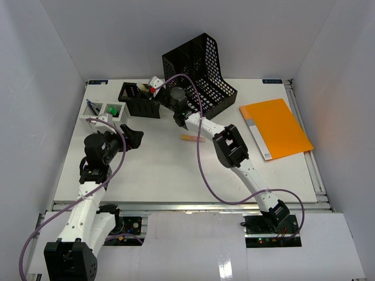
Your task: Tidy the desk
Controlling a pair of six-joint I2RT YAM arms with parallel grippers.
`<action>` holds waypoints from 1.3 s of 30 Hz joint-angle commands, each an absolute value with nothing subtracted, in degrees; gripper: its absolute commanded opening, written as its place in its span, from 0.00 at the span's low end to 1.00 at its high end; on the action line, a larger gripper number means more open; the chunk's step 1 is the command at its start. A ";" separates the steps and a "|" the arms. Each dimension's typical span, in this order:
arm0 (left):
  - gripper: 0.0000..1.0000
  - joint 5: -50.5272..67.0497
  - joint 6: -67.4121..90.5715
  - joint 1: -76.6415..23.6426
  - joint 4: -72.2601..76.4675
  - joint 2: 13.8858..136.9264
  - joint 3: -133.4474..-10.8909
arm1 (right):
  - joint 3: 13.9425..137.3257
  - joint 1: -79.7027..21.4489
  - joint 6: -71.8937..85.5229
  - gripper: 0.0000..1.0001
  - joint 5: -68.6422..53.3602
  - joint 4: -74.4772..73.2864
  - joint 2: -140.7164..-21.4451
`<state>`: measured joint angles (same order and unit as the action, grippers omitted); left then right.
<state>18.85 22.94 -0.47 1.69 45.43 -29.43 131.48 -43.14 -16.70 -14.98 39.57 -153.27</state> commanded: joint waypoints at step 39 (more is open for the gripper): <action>0.90 -14.93 69.91 -35.34 -38.75 97.79 -77.69 | 55.72 -7.30 -21.09 0.90 -48.24 -12.20 -77.98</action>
